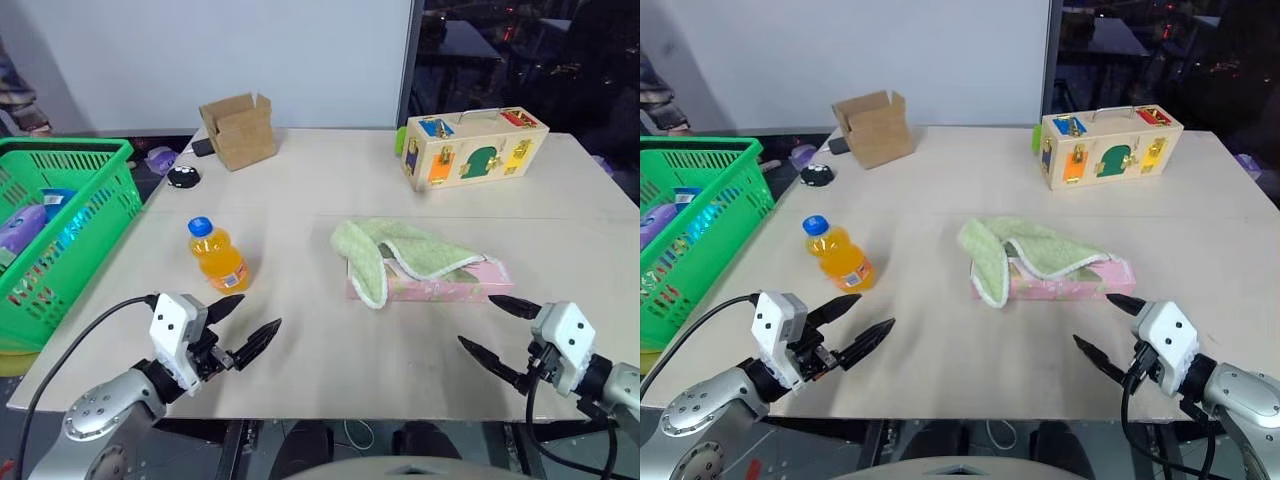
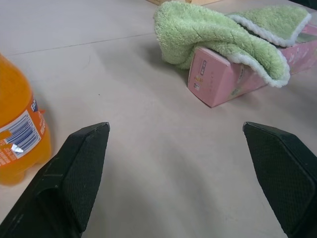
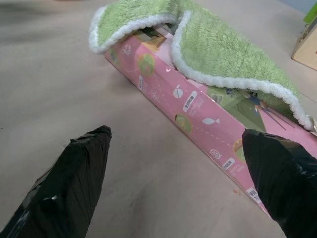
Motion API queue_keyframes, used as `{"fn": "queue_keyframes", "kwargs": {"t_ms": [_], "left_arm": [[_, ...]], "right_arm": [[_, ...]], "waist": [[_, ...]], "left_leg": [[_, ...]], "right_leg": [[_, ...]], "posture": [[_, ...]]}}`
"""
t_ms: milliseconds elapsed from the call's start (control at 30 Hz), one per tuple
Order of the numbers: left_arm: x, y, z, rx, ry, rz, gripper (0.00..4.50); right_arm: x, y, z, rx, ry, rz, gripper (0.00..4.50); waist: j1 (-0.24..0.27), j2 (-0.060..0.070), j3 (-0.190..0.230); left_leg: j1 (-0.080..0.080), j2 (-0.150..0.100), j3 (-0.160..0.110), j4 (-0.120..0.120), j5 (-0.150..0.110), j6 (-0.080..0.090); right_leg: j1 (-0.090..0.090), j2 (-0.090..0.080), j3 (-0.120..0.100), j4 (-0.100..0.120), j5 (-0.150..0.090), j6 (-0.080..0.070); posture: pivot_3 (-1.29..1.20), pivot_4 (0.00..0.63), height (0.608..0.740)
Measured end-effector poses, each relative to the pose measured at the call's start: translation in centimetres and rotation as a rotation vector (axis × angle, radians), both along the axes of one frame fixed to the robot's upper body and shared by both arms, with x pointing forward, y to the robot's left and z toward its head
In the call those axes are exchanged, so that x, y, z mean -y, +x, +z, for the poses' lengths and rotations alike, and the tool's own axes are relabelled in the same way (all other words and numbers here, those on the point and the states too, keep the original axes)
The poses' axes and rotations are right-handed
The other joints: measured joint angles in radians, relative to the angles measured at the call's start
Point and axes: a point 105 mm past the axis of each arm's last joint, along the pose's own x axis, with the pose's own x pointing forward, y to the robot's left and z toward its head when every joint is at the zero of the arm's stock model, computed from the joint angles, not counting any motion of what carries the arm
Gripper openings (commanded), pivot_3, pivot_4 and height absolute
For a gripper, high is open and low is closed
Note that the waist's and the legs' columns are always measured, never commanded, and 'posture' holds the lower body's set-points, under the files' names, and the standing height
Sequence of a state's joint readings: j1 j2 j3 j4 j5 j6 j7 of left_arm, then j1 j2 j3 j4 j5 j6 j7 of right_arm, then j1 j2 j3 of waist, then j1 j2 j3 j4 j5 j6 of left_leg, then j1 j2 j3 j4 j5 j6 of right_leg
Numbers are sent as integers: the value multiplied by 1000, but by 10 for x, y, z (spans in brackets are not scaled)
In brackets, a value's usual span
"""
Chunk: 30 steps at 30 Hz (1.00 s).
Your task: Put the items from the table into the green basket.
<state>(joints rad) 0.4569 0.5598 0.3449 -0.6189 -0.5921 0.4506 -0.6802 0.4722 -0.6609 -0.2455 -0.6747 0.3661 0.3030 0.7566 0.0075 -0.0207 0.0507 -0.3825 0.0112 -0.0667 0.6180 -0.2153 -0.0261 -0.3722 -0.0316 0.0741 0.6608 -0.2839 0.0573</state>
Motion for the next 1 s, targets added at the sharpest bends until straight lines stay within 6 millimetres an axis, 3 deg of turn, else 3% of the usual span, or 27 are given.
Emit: {"fn": "queue_keyframes", "kwargs": {"t_ms": [67, 133, 333, 433, 533, 633, 800, 833, 1000], "left_arm": [[0, 0, 1, 5, -2, -10, 4452], [2, 3, 7, 46, -7, -50, 4452], [11, 2, 21, 121, -52, -130, 4452], [19, 4, 34, 167, -67, -160, 4452], [32, 4, 39, 181, -64, -196, 4452], [39, 8, 39, 170, -69, -196, 4452], [47, 12, 45, 184, -63, -205, 4452], [49, 14, 48, 185, -57, -195, 4452], [51, 14, 50, 184, -60, -185, 4452]], "right_arm": [[-1, 3, 1, 4, 3, -2, 4500], [-10, 20, 14, 55, 24, 6, 4500], [-47, 48, 50, 58, 171, 124, 4500], [-64, 79, 77, 74, 174, 144, 4500], [-75, 111, 90, 22, 116, 130, 4500], [-92, 131, 76, -146, 28, 169, 4500], [-112, 164, 61, -257, -35, 165, 4500], [-118, 192, 45, -312, -114, 131, 4500], [-117, 213, 12, -385, -246, 124, 4500]], "waist": [[0, 0, 0], [-8, 1, 0], [-16, 0, 1], [-21, 0, 1], [-19, -1, 1], [-16, -1, 1], [-20, 0, 1], [-19, 1, 2], [-17, 2, 2]], "left_leg": [[0, 0, 0, 0, 0, 0], [0, 2, 1, 0, 0, 0], [1, 1, 2, 2, 0, 0], [1, 2, 3, 4, 0, 0], [1, 1, 3, 3, 0, 1], [-2, 1, 1, 1, -1, 2], [-3, 2, 1, 0, 0, 2], [-3, 2, 1, 0, 0, 2], [-3, 2, 0, -1, 0, 2]], "right_leg": [[0, 1, 0, 0, 0, 0], [-1, 2, 1, 1, 0, 0], [0, 2, 2, 1, 0, 0], [0, 2, 3, 1, 1, 0], [0, 2, 3, 1, 1, -1], [-2, 2, 1, 1, 3, -4], [-5, 3, 2, 3, 6, 0], [-5, 3, 1, 3, 6, 0], [-5, 4, 0, 3, 6, 0]], "posture": [[40, 0, 740], [40, 0, 740], [59, 0, 740], [69, 0, 740], [68, 0, 740], [79, 0, 740], [114, 0, 740], [118, 0, 740], [159, 0, 740]]}}
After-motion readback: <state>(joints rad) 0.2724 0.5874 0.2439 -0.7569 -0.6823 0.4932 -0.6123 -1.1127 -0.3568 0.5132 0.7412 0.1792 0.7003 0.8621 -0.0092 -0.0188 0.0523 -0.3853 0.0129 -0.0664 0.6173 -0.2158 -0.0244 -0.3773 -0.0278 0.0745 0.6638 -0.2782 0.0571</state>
